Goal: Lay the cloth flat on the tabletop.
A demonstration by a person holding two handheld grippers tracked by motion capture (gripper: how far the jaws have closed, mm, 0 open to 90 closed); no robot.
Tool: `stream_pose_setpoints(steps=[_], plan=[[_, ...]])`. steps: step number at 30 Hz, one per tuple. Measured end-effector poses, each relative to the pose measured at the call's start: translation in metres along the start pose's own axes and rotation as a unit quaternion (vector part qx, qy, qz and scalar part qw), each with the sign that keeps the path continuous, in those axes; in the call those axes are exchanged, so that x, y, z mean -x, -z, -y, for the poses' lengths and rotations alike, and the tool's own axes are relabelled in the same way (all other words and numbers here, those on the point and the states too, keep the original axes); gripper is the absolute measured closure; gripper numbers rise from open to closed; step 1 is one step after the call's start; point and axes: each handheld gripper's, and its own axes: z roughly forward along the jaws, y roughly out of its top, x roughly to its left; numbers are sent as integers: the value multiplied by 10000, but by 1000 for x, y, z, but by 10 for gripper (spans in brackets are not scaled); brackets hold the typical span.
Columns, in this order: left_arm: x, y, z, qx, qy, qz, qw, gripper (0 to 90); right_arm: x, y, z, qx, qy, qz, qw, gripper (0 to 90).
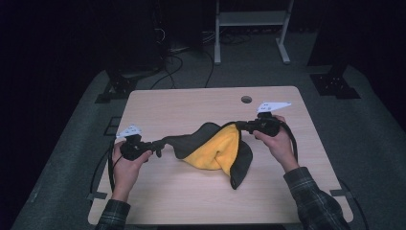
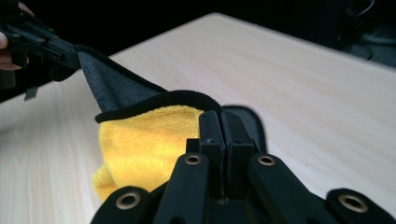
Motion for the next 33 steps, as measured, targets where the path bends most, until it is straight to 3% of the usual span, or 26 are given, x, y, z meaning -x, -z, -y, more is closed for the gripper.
stream_pose_setpoints(steps=[1,5,6,7,8,9,10,16,24,29,30,33], plan=[[3,6,-11,180,-34,5,9998,859,-1,15,-10,132,79,83,9998,877],[5,14,-30,434,-78,-8,9990,859,-1,35,-27,339,185,250,9989,878],[7,20,-44,616,-106,-14,9980,859,1,49,-39,495,227,370,9978,878],[7,20,-44,616,-106,-14,9980,859,2,54,-44,556,239,413,9973,878],[8,25,-57,797,-153,-43,9967,859,3,63,-51,666,275,500,9962,878],[8,25,-57,797,-153,-43,9967,859,3,63,-51,666,275,500,9962,878],[12,32,-69,985,-193,-52,9949,859,3,77,-61,836,291,593,9943,878],[23,44,-85,1281,-342,-24,9912,860,1,106,-76,1200,424,738,9891,878],[34,48,-90,1386,-416,59,9895,860,-7,118,-76,1267,512,819,9872,878],[26,34,-99,1311,-349,45,9907,860,5,112,-75,1189,402,1027,9868,877],[22,28,-105,1332,-328,41,9905,860,14,108,-76,1169,301,1105,9865,877],[18,22,-116,1398,-356,-6,9895,860,22,104,-79,1177,177,1149,9862,877]])
